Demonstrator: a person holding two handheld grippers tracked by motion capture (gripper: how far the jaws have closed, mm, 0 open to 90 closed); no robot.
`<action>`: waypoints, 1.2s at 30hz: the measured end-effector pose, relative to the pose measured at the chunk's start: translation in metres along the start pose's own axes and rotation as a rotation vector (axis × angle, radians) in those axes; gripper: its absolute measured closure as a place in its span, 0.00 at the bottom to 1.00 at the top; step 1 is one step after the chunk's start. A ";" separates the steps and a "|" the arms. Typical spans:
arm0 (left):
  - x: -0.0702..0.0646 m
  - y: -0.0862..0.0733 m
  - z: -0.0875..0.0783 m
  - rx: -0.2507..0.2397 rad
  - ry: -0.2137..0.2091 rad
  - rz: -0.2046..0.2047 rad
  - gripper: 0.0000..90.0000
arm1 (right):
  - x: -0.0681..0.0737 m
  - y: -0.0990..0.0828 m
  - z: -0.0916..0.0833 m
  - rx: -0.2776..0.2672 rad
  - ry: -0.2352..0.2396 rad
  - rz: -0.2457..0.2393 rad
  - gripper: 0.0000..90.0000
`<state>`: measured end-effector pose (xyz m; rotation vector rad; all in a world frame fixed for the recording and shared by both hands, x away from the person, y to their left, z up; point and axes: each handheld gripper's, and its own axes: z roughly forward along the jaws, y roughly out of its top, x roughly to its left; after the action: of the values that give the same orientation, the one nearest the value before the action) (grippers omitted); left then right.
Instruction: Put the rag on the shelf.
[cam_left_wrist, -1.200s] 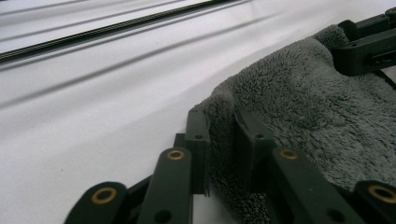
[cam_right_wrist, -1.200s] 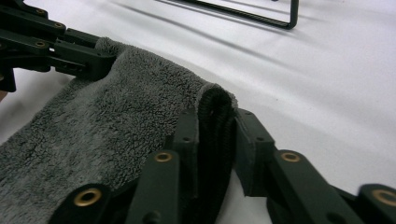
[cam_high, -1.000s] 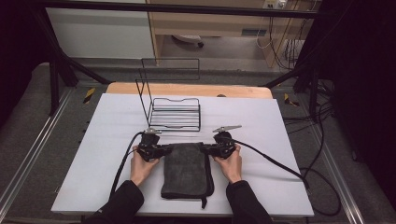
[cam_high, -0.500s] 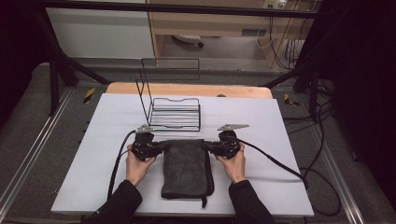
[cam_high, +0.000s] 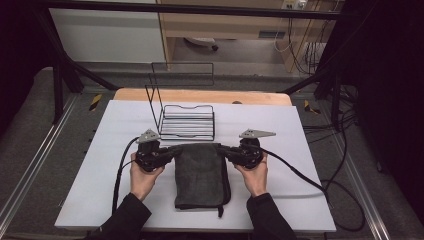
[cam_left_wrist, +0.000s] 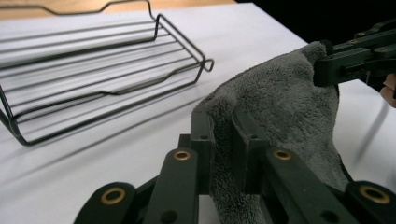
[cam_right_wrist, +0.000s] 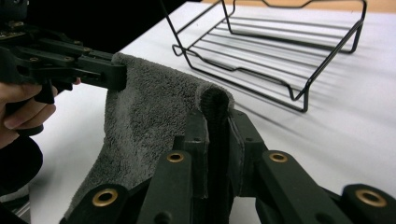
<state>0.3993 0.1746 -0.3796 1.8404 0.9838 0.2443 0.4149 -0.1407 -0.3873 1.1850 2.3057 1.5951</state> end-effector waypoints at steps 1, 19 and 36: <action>-0.002 0.001 -0.002 -0.008 0.003 0.008 0.89 | 0.001 0.001 -0.002 -0.009 0.003 0.000 0.89; -0.030 0.020 -0.035 -0.133 0.014 0.086 0.89 | 0.026 0.021 -0.035 -0.144 0.006 -0.089 0.89; -0.039 0.032 -0.054 -0.222 0.012 0.108 0.89 | 0.046 0.033 -0.052 -0.240 -0.004 -0.154 0.89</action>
<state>0.3611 0.1773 -0.3166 1.6915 0.8314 0.4145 0.3756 -0.1454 -0.3208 0.9316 2.0731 1.7489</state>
